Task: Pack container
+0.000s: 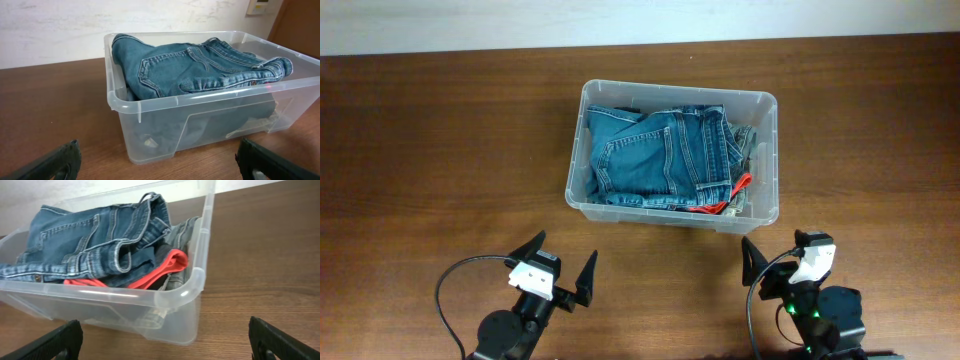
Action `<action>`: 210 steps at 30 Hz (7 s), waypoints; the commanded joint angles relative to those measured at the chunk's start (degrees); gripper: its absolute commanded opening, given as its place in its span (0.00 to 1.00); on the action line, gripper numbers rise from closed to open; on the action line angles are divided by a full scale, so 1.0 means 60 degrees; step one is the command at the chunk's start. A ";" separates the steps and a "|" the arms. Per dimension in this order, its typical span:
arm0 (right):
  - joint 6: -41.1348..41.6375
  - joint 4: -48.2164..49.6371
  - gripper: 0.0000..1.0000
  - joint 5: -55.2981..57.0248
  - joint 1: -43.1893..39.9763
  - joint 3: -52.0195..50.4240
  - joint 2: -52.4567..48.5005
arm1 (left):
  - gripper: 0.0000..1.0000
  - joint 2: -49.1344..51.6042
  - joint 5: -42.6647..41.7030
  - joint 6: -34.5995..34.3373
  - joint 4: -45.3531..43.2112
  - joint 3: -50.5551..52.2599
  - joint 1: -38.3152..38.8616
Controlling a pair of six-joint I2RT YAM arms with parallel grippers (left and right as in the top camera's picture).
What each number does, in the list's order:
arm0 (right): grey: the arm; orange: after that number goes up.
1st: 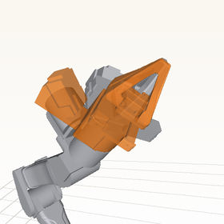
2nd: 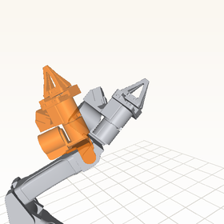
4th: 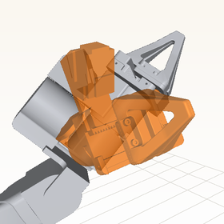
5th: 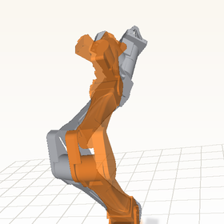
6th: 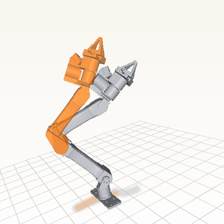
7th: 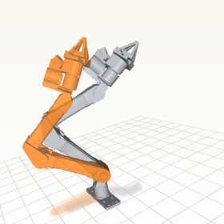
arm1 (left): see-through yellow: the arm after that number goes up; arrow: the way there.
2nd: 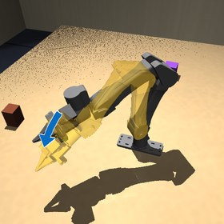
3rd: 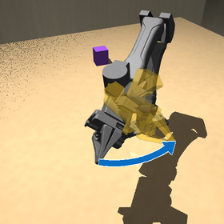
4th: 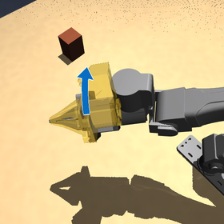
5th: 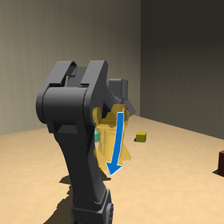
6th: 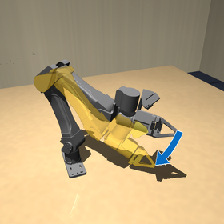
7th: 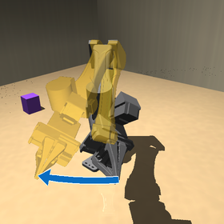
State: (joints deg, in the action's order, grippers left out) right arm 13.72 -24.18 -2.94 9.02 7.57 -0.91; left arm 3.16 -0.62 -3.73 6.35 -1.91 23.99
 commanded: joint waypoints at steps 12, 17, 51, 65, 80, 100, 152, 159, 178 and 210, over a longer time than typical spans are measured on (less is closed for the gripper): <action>0.0004 0.0845 0.98 0.1290 0.0058 -0.0095 0.0029 | 1.00 -0.0022 0.1956 -0.0091 -0.1727 0.0117 -0.0022; 0.0007 0.0736 0.98 0.1290 0.0058 -0.0270 -0.0018 | 1.00 0.0069 0.1789 -0.0095 -0.0215 0.0117 -0.0022; -0.3162 0.1166 0.98 0.1537 0.0058 -0.0280 -0.2175 | 1.00 0.1399 0.1825 -0.0597 -0.2182 0.0117 -0.0022; -0.1708 0.3778 0.98 0.0816 0.0058 -0.0251 -0.2167 | 1.00 0.1392 0.1807 -0.0586 -0.3865 0.0117 -0.0025; -0.1672 0.0667 0.98 0.0492 0.0058 -0.0251 -0.2178 | 1.00 0.1410 0.2397 -0.0586 -0.0229 0.0117 -0.0022; -0.1672 0.0827 0.98 0.0492 0.0357 -0.0255 0.0073 | 1.00 0.1031 0.2397 -0.0586 -0.0270 0.0135 -0.0601; -0.1672 0.0776 0.98 0.0492 -0.1570 -0.0280 0.0109 | 1.00 -0.0477 0.2401 -0.0586 -0.0470 0.0222 -0.4025; -0.1672 0.0776 0.98 0.0492 -0.1570 -0.0280 0.0109 | 1.00 -0.0477 0.2401 -0.0586 -0.0470 0.0222 -0.4025; -0.1672 0.0776 0.98 0.0492 -0.1570 -0.0280 0.0109 | 1.00 -0.0477 0.2401 -0.0586 -0.0470 0.0222 -0.4025; -0.1672 0.0776 0.98 0.0492 -0.1570 -0.0280 0.0109 | 1.00 -0.0477 0.2401 -0.0586 -0.0470 0.0222 -0.4025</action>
State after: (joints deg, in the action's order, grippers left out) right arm 3.20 -19.25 0.14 -0.03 6.15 -0.84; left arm 0.84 13.78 -6.96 3.84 -1.06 -0.43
